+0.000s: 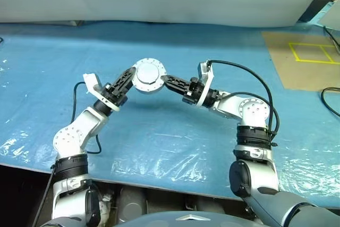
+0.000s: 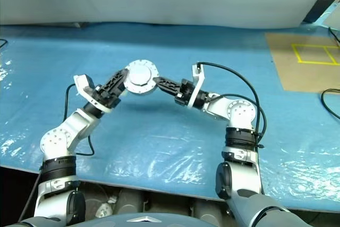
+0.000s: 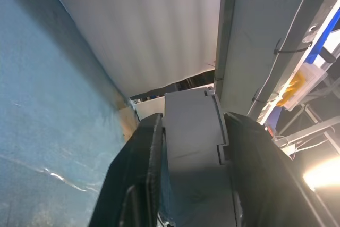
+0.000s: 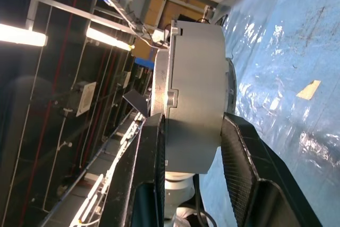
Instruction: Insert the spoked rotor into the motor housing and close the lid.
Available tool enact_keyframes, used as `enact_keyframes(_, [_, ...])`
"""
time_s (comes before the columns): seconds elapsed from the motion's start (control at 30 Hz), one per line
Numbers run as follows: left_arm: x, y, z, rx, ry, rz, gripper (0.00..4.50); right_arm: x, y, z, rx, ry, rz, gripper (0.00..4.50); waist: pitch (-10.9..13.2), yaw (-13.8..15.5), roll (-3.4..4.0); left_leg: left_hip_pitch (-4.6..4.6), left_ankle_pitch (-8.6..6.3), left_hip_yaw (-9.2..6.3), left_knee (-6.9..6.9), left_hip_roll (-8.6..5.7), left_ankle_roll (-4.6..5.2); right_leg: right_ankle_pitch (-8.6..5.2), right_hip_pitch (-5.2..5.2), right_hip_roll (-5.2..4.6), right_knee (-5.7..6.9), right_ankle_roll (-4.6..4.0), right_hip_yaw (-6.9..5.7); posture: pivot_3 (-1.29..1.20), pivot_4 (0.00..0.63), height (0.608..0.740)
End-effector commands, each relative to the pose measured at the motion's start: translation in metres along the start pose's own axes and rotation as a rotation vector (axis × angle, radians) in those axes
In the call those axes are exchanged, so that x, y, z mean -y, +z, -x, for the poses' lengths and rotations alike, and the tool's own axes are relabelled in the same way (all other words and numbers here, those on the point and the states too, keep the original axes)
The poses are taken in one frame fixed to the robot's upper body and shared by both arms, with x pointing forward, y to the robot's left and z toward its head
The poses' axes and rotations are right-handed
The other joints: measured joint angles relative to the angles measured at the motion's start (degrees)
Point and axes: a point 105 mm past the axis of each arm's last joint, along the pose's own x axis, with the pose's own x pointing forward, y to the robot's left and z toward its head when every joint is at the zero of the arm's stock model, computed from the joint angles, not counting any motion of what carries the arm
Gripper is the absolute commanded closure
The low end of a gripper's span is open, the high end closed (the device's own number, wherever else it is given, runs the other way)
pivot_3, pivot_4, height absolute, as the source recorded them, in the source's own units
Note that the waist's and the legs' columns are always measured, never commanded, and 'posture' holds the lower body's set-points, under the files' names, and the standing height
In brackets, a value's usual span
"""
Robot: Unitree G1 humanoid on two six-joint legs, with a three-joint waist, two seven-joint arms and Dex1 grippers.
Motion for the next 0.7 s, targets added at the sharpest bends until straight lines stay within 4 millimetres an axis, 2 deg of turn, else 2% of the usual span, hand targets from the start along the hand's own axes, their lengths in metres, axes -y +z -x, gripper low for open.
enact_keyframes(0.03, [0.007, 0.018, 0.001, 0.082, -0.012, -0.044, 3.25, -0.021, 0.005, -0.002, 0.008, 0.095, 0.037, 3.39, 0.00, 0.03, 0.00, -0.01, 0.00, 0.00, 0.00, -0.01, 0.00, 0.00, 0.00, -0.01, 0.00, 0.00, 0.00, 0.00, 0.150, 0.740])
enact_keyframes(0.43, [0.018, -0.010, 0.002, -0.063, -0.072, -0.069, 3.25, -0.019, 0.004, -0.003, 0.010, 0.086, 0.032, 3.39, 0.00, -0.01, 0.00, -0.02, 0.00, -0.02, 0.02, -0.01, 0.00, 0.00, 0.00, -0.01, 0.00, 0.00, -0.01, 0.00, 0.150, 0.740])
enact_keyframes(0.7, [0.016, -0.014, 0.004, -0.095, -0.070, -0.073, 3.25, -0.018, 0.004, -0.004, 0.007, 0.086, 0.027, 3.39, 0.00, 0.02, 0.00, -0.01, 0.00, -0.02, 0.04, -0.01, 0.00, 0.01, 0.00, -0.01, 0.02, 0.01, -0.01, 0.00, 0.150, 0.740])
